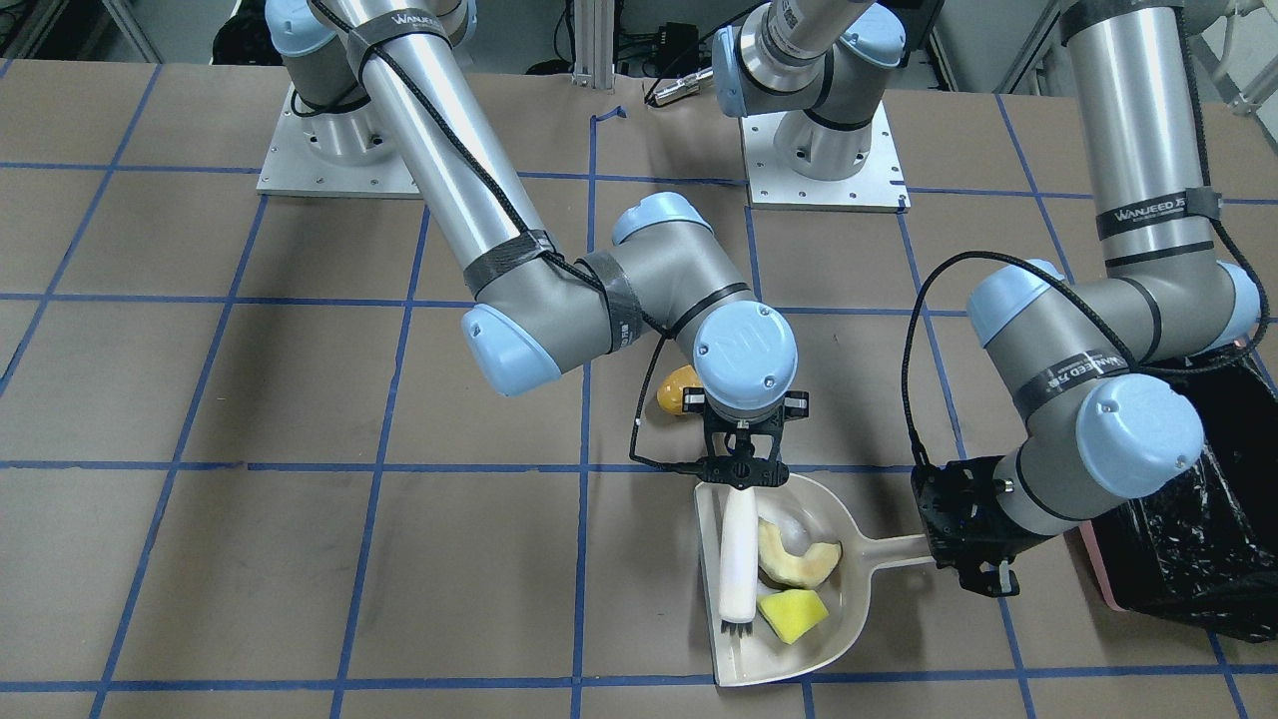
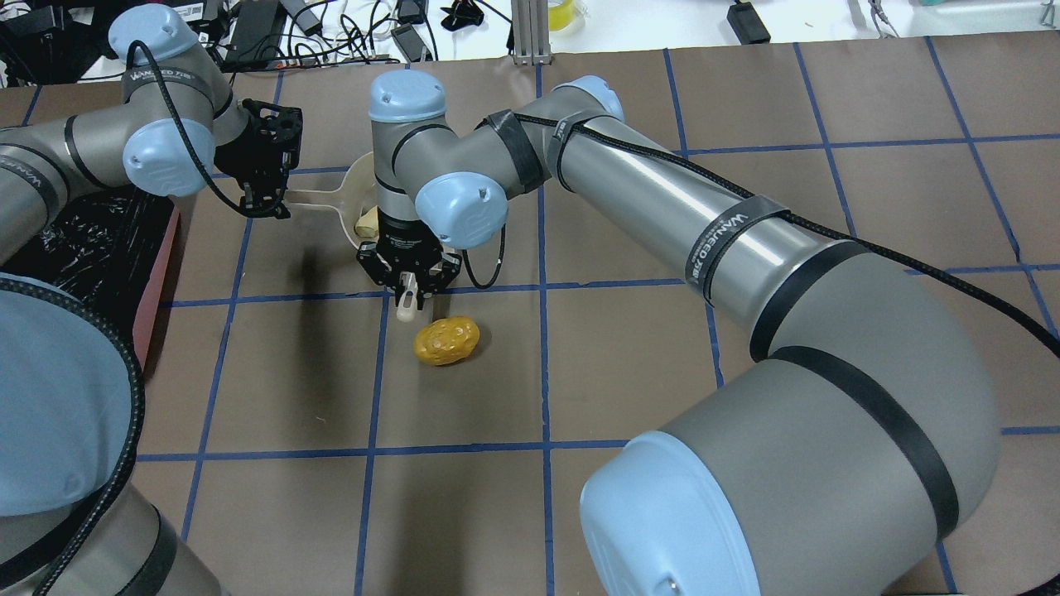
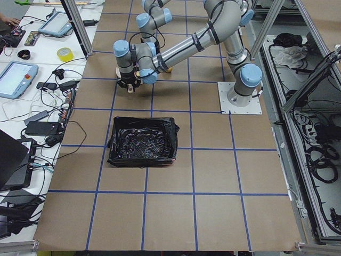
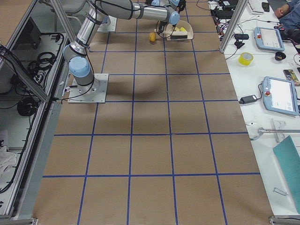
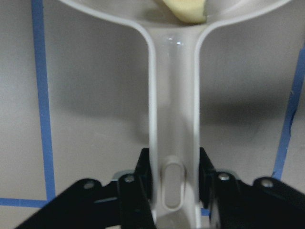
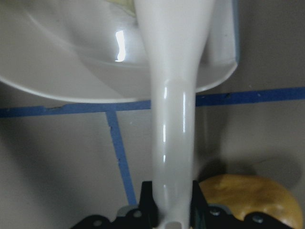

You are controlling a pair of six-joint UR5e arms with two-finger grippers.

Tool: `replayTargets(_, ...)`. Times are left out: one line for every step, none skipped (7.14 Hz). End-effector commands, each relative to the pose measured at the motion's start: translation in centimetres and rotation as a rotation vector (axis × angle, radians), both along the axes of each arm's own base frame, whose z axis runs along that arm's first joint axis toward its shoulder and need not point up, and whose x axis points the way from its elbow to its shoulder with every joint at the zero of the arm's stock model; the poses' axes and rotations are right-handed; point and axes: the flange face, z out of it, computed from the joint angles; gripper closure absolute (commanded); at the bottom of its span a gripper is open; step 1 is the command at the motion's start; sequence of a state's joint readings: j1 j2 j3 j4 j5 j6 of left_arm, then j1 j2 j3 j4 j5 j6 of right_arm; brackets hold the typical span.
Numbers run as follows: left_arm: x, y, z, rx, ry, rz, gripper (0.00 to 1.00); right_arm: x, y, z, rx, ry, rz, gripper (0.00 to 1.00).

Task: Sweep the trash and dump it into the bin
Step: 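Sweep the sponge and banana peel into the dustpan with the right gripper's brush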

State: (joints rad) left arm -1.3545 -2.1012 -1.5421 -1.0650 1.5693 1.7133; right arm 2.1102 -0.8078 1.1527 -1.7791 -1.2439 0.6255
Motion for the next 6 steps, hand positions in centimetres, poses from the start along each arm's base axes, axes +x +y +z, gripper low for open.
replayTargets(0.0,0.0,0.2,-0.004,0.004,0.0,1.0,-0.8,0.1,2.2,-0.001,0.051,0.039,1.0)
replayTargets(0.0,0.2,0.8,-0.011,0.005,-0.008,1.0,-3.4,0.1,3.6,0.017,0.146,0.069,1.0)
replayTargets(0.9,0.7,1.4,-0.008,-0.001,-0.026,1.0,-5.9,0.8,5.6,0.074,0.201,0.059,1.0)
replayTargets(3.0,1.8,1.9,0.0,0.003,-0.025,1.0,-7.6,2.9,7.8,0.146,0.251,0.053,1.0)
replayTargets(5.9,3.3,1.9,0.014,0.009,-0.02,1.0,-9.2,5.5,8.2,0.2,0.281,0.042,1.0)
replayTargets(6.9,5.1,1.3,0.036,0.018,-0.047,1.0,-10.9,8.9,7.8,0.213,0.293,0.026,1.0)
